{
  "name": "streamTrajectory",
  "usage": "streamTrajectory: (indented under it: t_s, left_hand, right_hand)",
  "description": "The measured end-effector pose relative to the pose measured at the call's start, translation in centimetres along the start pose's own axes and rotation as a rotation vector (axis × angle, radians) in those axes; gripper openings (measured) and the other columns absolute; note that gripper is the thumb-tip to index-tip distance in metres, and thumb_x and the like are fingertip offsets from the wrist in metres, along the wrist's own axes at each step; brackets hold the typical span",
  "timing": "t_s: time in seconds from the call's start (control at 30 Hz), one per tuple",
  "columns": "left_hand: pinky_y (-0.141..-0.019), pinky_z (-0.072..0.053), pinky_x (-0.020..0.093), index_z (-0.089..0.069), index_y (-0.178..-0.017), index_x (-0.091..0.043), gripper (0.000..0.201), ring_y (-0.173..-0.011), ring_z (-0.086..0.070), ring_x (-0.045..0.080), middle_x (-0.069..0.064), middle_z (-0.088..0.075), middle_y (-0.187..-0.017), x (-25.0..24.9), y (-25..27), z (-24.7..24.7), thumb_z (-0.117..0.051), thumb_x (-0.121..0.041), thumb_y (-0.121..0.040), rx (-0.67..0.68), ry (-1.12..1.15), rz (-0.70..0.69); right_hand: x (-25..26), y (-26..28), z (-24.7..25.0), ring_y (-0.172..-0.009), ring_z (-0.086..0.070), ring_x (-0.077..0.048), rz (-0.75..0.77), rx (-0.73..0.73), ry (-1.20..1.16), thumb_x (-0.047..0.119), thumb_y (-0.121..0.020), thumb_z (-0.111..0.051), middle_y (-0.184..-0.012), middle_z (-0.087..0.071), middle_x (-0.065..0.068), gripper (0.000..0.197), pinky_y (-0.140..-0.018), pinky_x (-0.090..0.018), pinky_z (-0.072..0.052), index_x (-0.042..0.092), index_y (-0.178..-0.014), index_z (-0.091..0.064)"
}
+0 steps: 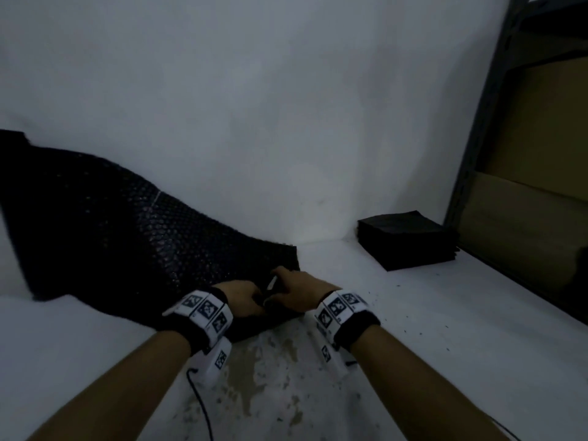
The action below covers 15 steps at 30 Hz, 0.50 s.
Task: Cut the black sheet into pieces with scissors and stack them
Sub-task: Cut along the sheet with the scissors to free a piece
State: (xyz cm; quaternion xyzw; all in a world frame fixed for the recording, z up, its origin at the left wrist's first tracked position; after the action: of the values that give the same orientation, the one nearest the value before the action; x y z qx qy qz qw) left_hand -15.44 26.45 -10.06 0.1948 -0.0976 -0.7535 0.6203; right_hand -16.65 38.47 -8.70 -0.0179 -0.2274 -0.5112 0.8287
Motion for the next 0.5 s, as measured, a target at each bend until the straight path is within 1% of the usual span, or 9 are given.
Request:
streamTrajectory:
  t_s: [0.07,0.1,0.13,0.17,0.23,0.3,0.37,0.43,0.5]
  left_hand:
    - [-0.098,-0.050,0.037,-0.065,-0.122,-0.016,0.032,-0.109,-0.061,0.025,0.006,-0.064,-0.124,0.5,0.1,-0.7,-0.056,-0.031,-0.096,-0.012,-0.009,-0.012]
    - [-0.097,-0.051,0.039,-0.064,-0.123,-0.016,0.031,-0.108,-0.061,0.026,0.007,-0.065,-0.123,0.7,0.2,-1.0,-0.058,-0.025,-0.094,-0.007,-0.016,-0.015]
    - [-0.095,-0.052,0.040,-0.064,-0.123,-0.017,0.032,-0.107,-0.062,0.026,0.008,-0.065,-0.122,0.8,0.4,-1.2,-0.061,-0.022,-0.091,0.003,-0.019,-0.016]
    - [-0.094,-0.053,0.041,-0.064,-0.123,-0.016,0.034,-0.107,-0.062,0.026,0.009,-0.065,-0.121,0.8,0.6,-1.3,-0.062,-0.019,-0.089,0.004,-0.021,-0.017]
    - [-0.092,-0.054,0.038,-0.062,-0.125,-0.015,0.038,-0.107,-0.061,0.025,0.008,-0.064,-0.120,0.7,0.8,-1.1,-0.066,-0.018,-0.087,-0.036,-0.031,-0.008]
    - [-0.091,-0.054,0.035,-0.063,-0.123,-0.014,0.038,-0.107,-0.062,0.024,0.008,-0.064,-0.119,0.7,1.1,-0.5,-0.069,-0.018,-0.085,-0.108,-0.053,0.011]
    - [-0.091,-0.054,0.035,-0.065,-0.120,-0.013,0.039,-0.107,-0.062,0.023,0.007,-0.063,-0.119,0.9,1.4,0.1,-0.073,-0.021,-0.083,-0.182,-0.093,0.030]
    - [-0.095,-0.052,0.041,-0.066,-0.119,-0.016,0.042,-0.108,-0.060,0.023,0.005,-0.062,-0.119,1.4,1.8,0.4,-0.075,-0.031,-0.081,-0.220,-0.134,0.068]
    - [-0.102,-0.045,0.049,-0.064,-0.121,-0.019,0.048,-0.115,-0.056,0.025,0.003,-0.058,-0.122,2.0,2.0,0.4,-0.073,-0.044,-0.081,-0.217,-0.162,0.110]
  right_hand:
    - [0.5,0.2,-1.6,-0.124,-0.052,-0.035,0.025,0.024,0.027,0.041,-0.104,-0.046,-0.142,-0.048,-0.017,0.051,-0.103,-0.043,-0.046,0.038,-0.152,-0.030]
    - [0.5,0.3,-2.2,-0.124,-0.051,-0.036,0.010,0.033,0.048,0.041,-0.106,-0.041,-0.141,-0.046,-0.016,0.046,-0.105,-0.043,-0.044,0.044,-0.151,-0.032]
    - [0.5,0.4,-2.6,-0.125,-0.049,-0.036,-0.008,0.035,0.064,0.042,-0.107,-0.038,-0.140,-0.045,-0.016,0.043,-0.106,-0.043,-0.042,0.046,-0.150,-0.035]
    - [0.5,0.6,-2.8,-0.126,-0.047,-0.035,-0.032,0.039,0.078,0.042,-0.107,-0.037,-0.141,-0.043,-0.015,0.043,-0.107,-0.043,-0.040,0.044,-0.150,-0.038]
    - [0.4,0.7,-3.0,-0.129,-0.044,-0.035,-0.053,0.043,0.102,0.044,-0.106,-0.038,-0.143,-0.042,-0.015,0.044,-0.109,-0.042,-0.038,0.038,-0.150,-0.040]
    - [0.4,0.9,-2.8,-0.129,-0.045,-0.035,-0.056,0.020,0.103,0.046,-0.104,-0.043,-0.143,-0.043,-0.015,0.046,-0.107,-0.043,-0.039,0.034,-0.149,-0.042]
    - [-0.1,0.9,-2.7,-0.128,-0.046,-0.036,-0.073,-0.007,0.105,0.047,-0.103,-0.046,-0.143,-0.043,-0.016,0.048,-0.105,-0.043,-0.041,0.031,-0.148,-0.043]
    - [-0.8,1.2,-2.5,-0.127,-0.047,-0.037,-0.084,-0.040,0.123,0.047,-0.102,-0.047,-0.143,-0.044,-0.017,0.050,-0.103,-0.043,-0.043,0.028,-0.147,-0.042]
    - [-1.8,1.3,-2.3,-0.124,-0.049,-0.038,-0.107,-0.064,0.125,0.049,-0.101,-0.047,-0.140,-0.046,-0.018,0.048,-0.098,-0.043,-0.045,0.026,-0.143,-0.044]
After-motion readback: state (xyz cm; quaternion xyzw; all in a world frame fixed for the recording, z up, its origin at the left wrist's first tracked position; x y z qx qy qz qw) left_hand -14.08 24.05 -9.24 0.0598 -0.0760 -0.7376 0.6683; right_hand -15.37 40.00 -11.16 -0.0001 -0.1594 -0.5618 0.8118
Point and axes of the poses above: each hand's wrist, its own y-axis away from the middle knuckle, its own z-axis out of the back of the hand, x = y × z, the point moved 8 cm from there along -y, towards the middle knuckle
